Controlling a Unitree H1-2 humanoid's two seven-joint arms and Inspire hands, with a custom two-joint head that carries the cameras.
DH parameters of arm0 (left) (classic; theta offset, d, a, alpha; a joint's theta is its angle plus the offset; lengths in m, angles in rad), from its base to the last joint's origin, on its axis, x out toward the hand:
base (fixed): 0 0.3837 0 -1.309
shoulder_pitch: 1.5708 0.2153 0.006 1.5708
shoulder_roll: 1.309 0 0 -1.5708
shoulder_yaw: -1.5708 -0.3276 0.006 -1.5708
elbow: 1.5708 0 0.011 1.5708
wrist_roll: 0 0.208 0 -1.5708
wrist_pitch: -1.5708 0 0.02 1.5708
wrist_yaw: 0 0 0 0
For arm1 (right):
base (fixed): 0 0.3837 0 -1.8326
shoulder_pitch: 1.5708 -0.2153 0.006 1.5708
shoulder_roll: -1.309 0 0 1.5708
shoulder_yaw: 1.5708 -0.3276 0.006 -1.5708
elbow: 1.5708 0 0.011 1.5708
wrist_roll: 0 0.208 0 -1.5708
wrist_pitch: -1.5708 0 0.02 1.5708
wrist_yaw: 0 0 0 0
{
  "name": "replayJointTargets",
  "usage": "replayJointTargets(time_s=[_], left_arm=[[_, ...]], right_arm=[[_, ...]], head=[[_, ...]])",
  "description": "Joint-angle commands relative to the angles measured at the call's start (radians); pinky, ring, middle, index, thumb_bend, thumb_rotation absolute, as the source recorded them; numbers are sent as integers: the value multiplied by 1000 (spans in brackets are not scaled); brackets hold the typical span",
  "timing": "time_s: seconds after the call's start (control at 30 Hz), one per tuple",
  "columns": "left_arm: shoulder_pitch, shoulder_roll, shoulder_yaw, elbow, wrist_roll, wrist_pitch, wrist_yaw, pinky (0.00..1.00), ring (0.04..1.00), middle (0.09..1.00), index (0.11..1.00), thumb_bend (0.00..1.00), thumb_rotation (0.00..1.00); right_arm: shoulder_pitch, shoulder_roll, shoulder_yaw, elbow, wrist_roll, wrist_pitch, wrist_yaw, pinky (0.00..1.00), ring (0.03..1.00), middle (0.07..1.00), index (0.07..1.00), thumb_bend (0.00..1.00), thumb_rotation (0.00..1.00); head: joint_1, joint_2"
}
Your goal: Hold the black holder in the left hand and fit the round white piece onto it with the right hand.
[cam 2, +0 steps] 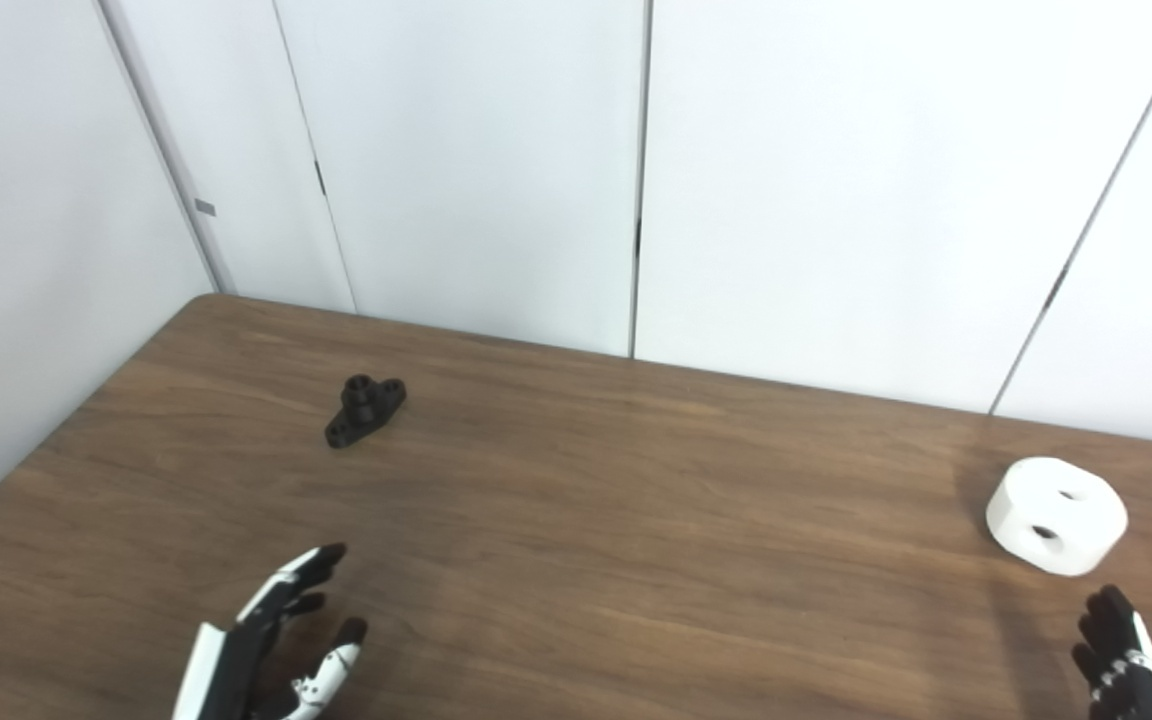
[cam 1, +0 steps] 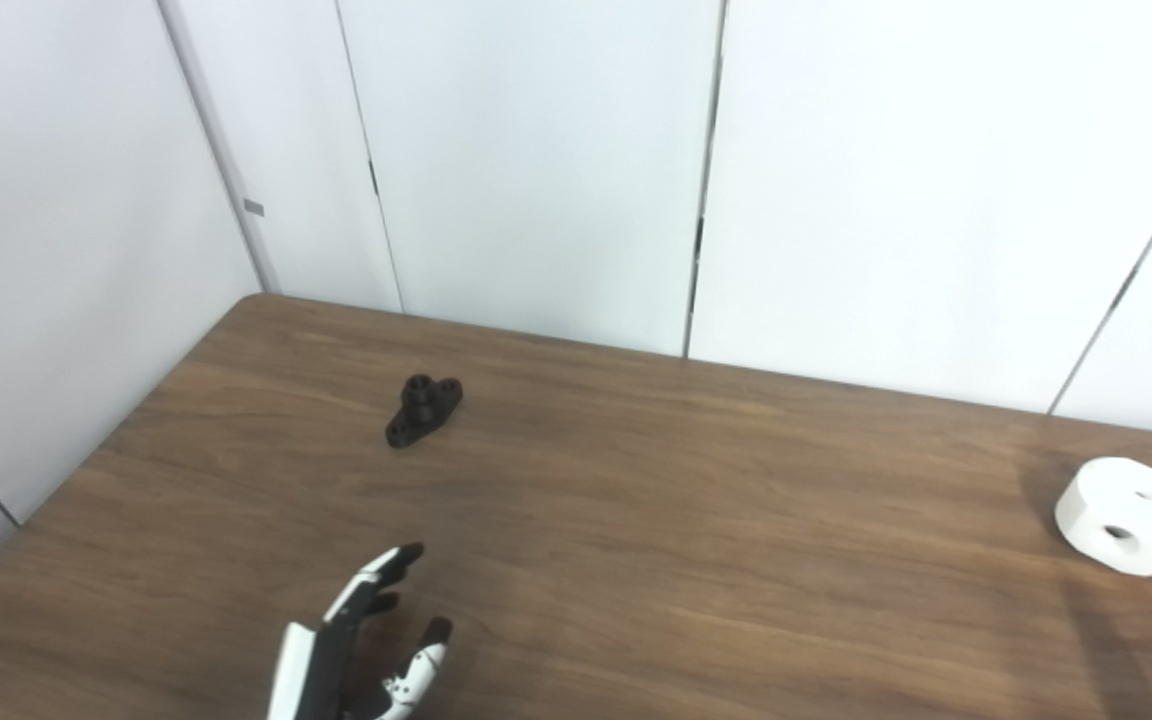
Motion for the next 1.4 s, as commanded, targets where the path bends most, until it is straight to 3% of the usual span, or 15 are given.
replayJointTargets(time_s=[0.0,0.23,0.47,0.57,0.77,1.1,1.37], left_arm=[[-13,-109,8,-47,73,22,55,844,863,849,803,596,19],[-93,-61,39,-99,159,170,67,849,871,853,807,642,150],[-178,0,51,-140,239,364,14,906,916,884,830,674,306],[-228,26,56,-137,281,434,-4,879,924,890,826,712,347],[-332,65,70,-67,327,500,-19,844,918,892,819,745,386],[-473,122,74,74,332,557,-56,816,917,889,804,781,473],[-572,158,66,174,337,605,-76,832,918,886,800,795,465]], right_arm=[[80,25,13,54,4,6,-2,1000,1000,1000,1000,632,1000],[80,31,13,54,2,0,-5,1000,1000,992,999,648,1000],[81,34,11,58,5,0,-2,1000,1000,992,997,653,1000],[84,35,12,53,4,4,-3,1000,1000,994,997,658,1000],[92,38,16,40,-6,10,-6,1000,1000,989,994,651,1000],[102,40,19,21,-12,17,-8,1000,1000,991,1000,634,1000],[106,42,21,19,-6,7,-4,1000,1000,990,995,593,1000]], head=[[1,0],[-4,-1],[-8,4],[-8,6],[-14,11],[-18,16],[-25,19]])
